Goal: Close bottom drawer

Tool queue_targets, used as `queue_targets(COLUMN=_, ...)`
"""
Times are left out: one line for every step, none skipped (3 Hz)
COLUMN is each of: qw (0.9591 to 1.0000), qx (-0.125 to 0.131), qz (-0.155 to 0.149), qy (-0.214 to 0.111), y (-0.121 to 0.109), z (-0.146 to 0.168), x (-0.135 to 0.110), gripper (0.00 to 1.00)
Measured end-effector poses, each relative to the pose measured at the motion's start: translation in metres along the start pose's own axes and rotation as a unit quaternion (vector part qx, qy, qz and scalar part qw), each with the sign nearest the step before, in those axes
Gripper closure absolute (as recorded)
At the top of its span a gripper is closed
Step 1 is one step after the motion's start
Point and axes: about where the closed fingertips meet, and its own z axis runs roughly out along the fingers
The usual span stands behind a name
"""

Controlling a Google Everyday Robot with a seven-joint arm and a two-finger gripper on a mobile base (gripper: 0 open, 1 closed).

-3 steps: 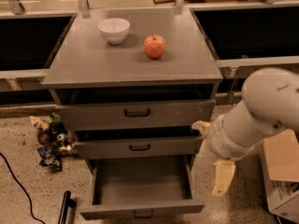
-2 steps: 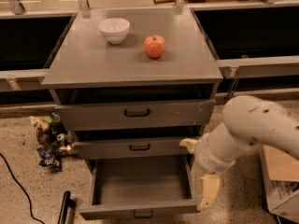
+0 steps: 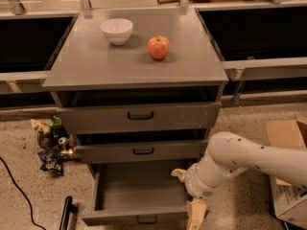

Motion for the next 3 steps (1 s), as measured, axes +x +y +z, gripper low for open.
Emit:
queue_targets(qw=1.0, qx=0.0, qz=0.0, qy=0.0, y=0.0, z=0.0, x=0.0, gripper=0.0)
queue_targets(qw=0.9996, qx=-0.006, qz=-0.01, qy=-0.026, y=-0.008, z=0.024, x=0.017, gripper=0.0)
queue_targets(qw=0.9972, qx=-0.013, qz=-0.032, qy=-0.066, y=-0.022, z=0.073, x=0.044, gripper=0.0)
